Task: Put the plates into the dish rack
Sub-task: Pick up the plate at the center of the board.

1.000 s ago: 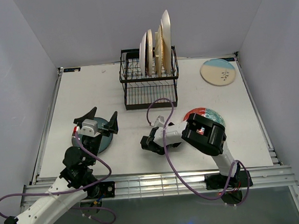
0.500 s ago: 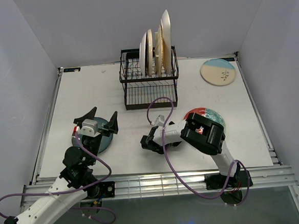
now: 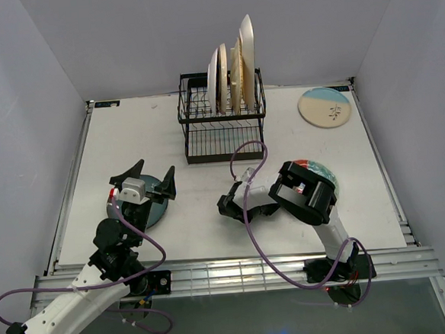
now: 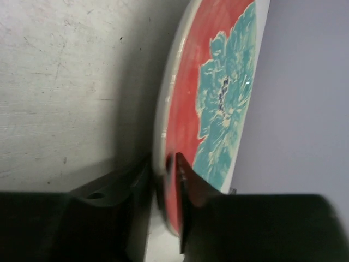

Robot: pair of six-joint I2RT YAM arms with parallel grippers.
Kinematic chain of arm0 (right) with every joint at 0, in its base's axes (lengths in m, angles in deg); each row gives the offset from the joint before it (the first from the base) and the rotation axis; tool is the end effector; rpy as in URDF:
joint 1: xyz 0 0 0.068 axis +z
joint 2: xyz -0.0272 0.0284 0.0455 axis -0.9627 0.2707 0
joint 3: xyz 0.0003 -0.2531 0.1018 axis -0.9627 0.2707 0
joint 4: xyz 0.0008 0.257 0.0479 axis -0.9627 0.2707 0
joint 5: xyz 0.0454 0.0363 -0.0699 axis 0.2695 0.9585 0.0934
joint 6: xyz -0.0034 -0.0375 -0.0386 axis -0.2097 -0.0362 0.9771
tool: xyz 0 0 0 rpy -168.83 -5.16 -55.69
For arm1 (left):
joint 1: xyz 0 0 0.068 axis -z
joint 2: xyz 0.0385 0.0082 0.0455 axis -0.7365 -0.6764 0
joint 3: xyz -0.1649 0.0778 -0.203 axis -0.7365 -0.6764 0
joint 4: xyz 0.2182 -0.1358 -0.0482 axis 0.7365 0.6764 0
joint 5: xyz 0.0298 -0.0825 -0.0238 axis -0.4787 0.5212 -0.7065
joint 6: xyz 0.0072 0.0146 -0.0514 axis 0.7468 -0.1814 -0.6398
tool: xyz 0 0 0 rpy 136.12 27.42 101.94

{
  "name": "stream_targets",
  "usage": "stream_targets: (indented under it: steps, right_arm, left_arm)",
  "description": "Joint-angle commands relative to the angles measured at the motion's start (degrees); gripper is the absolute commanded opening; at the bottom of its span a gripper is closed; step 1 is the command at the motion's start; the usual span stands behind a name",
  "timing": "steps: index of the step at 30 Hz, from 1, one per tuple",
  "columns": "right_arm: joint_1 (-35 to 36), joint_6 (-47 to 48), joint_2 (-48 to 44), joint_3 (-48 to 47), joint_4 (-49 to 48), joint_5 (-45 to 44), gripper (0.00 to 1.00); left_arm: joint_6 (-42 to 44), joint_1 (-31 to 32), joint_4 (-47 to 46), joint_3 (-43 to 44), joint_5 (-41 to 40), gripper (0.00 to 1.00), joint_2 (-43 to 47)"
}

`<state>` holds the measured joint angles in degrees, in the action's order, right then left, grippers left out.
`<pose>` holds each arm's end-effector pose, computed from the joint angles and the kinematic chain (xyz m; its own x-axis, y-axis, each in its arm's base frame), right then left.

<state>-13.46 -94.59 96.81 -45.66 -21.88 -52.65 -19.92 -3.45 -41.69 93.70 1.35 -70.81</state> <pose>0.1772 0.2518 0.0984 -0.7112 -0.6486 -0.2710 -0.1015 0.4763 -0.8734 0.0965 -0.0730 0.2938 0.2998 -0.0668 -0.9517 0.3117 0.9497 0.0315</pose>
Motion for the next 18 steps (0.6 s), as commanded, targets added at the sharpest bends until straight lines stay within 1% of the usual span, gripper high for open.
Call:
stream_targets:
  steps: [1,4,9,13,18]
  right_arm:
    - [-0.2,-2.7,-0.3,0.7,-0.7,0.2,0.22]
    - [-0.1,-4.2,0.7,-0.4,1.1,-0.8,0.08]
    - [2.2,-13.8,0.8,-2.4,9.3,-5.0,0.08]
    - [3.9,-15.3,-3.2,-3.5,11.0,-5.7,0.08]
    - [8.3,-17.5,-8.3,-4.6,14.1,-6.2,0.08]
  left_arm:
    - [0.0,-0.2,0.0,0.8,0.7,0.94,0.1]
    - [0.0,-0.2,0.0,0.7,0.8,0.94,0.0]
    - [0.1,-0.2,0.1,0.7,0.7,0.94,-0.1]
    - [0.1,-0.2,0.1,0.9,0.6,0.94,-0.2]
    - [0.0,-0.2,0.0,0.9,0.4,0.94,0.1]
